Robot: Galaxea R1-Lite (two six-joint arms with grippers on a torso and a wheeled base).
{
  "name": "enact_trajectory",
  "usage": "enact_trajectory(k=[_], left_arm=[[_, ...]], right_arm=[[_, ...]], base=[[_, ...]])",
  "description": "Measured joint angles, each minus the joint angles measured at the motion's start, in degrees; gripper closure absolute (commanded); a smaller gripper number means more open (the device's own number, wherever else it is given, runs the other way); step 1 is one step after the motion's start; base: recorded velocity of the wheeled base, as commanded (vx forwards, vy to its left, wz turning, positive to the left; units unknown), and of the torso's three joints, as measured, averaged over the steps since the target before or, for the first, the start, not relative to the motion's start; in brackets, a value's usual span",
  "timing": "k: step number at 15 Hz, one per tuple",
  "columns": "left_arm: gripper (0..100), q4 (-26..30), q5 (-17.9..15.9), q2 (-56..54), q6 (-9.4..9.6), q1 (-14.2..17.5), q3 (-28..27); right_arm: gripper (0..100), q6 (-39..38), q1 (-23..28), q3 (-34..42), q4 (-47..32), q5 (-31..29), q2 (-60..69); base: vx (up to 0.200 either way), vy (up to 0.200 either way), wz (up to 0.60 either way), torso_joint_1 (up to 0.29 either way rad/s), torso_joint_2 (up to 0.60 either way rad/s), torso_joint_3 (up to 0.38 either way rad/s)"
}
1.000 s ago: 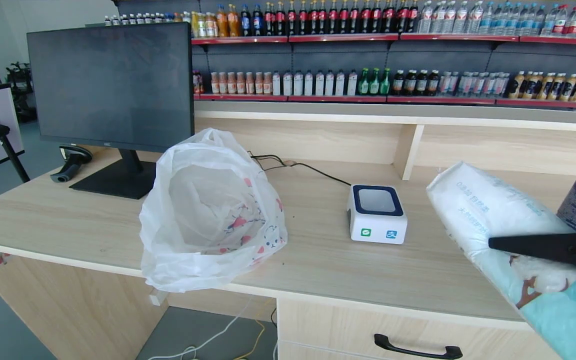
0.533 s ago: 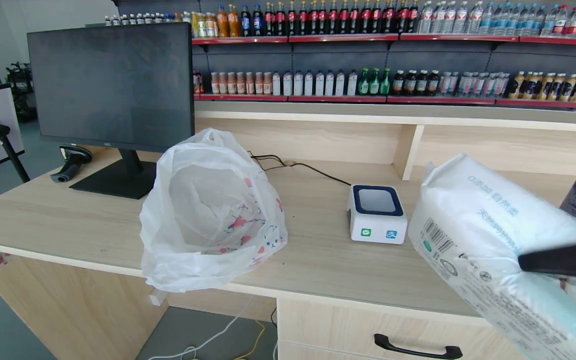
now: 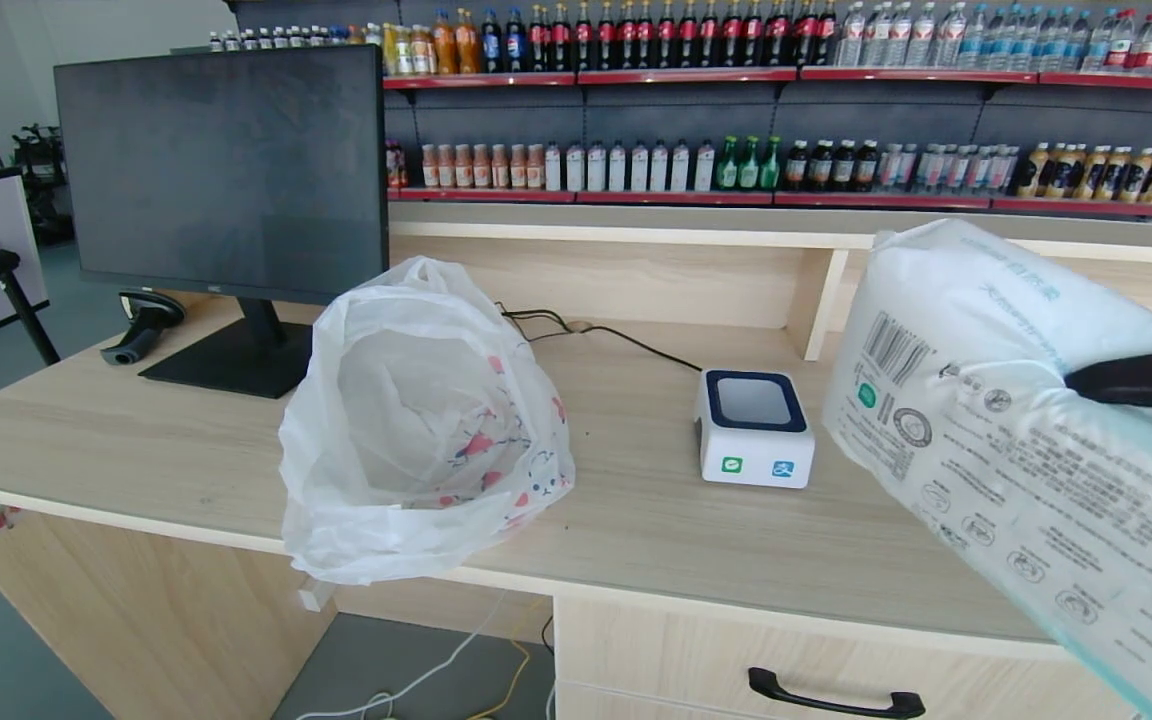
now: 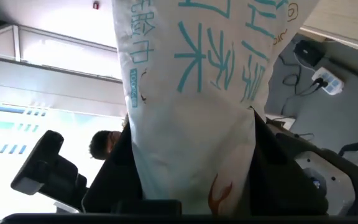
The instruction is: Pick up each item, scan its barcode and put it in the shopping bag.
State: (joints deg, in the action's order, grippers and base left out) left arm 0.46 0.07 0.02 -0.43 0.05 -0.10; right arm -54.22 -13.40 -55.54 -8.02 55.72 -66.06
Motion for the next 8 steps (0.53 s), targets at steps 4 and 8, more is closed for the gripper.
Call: enact_trajectory(k=[4,8], left_arm=[[0,0.02,0.00,0.00,0.00,0.05,0.00],[0,0.00,0.00,0.00,0.00,0.02,0.00]], right_arm=[[100,-2.71,-3.61,9.13,14.47,0.11,1.67],[100,-3.91,-6.56,19.52,28.43,0.09,4.51]], base=[[0.000,0.000,0.00,0.000,0.00,0.000],[0.000,0.000,0.00,0.000,0.00,0.000]])
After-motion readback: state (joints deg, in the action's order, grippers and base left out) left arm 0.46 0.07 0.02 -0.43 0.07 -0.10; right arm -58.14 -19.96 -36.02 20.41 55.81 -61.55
